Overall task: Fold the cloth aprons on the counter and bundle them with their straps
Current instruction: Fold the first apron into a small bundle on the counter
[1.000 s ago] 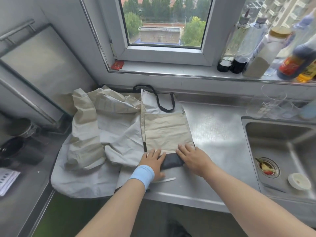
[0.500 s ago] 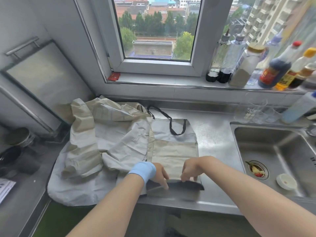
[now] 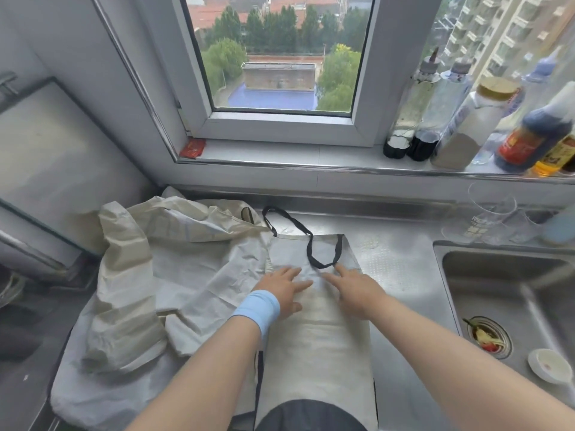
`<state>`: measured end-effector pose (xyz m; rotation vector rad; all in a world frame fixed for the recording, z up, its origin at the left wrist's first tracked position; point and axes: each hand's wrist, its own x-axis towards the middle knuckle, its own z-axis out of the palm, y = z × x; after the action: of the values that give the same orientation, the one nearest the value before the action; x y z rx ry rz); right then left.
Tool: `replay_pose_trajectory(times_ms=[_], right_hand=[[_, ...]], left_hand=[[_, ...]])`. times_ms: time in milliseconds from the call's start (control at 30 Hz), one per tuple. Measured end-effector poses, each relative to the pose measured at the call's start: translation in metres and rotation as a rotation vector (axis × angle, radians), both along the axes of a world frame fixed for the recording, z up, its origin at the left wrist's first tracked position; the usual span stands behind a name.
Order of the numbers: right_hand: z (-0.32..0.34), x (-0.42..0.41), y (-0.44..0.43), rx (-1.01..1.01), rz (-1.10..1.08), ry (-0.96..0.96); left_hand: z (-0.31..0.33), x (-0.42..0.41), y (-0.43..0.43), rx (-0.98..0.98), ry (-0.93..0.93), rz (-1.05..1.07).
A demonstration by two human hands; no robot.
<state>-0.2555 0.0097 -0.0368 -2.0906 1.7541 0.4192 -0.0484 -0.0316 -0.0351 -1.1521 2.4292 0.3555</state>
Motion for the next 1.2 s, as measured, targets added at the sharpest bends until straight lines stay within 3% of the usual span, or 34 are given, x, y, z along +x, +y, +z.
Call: replay_pose_trajectory(times_ms=[133,300,433,567,633,800,867,933,1033,1200], right_hand=[[-0.010,-0.009,-0.045,-0.041,0.028,0.005],[-0.022,-0.021,-0.098,-0.028,-0.131,-0.021],[-0.027,-0.030,-0.124,-0.056,-0.165,0.020],[-0.028,-0.040,-0.147,-0.114,-0.524,-0.332],[-0.025,-0.045,-0.154,-0.158,-0.642,-0.467],[-0.021,-0.044,-0.141,-0.329,-0.489,-0.393],[-0.021,-0.034,-0.121,-0.439,-0.346,-0.356],[-0.019,-0.020,-0.094,-0.410,-0.206,-0.351],[-0.022,-0.008,-0.055,-0.307,-0.045,-0.301],[-0.039,-0.005,-0.002,-0.265,0.124,-0.253]], left_hand=[[-0.010,0.007,-0.029,-0.011,-0.036,-0.064],[-0.002,0.001,-0.069,-0.103,0.146,0.176],[-0.008,-0.007,-0.095,-0.176,0.070,0.237],[-0.023,-0.007,-0.111,-0.010,-0.029,0.292],[-0.027,-0.009,-0.116,-0.035,-0.005,0.318],[-0.025,-0.019,-0.104,-0.204,0.180,0.335],[-0.022,-0.023,-0.092,-0.139,0.278,0.311],[-0.019,-0.025,-0.075,-0.032,0.245,0.234],[-0.019,-0.018,-0.051,-0.089,0.076,0.035],[-0.023,0.014,-0.029,-0.164,0.145,0.176]])
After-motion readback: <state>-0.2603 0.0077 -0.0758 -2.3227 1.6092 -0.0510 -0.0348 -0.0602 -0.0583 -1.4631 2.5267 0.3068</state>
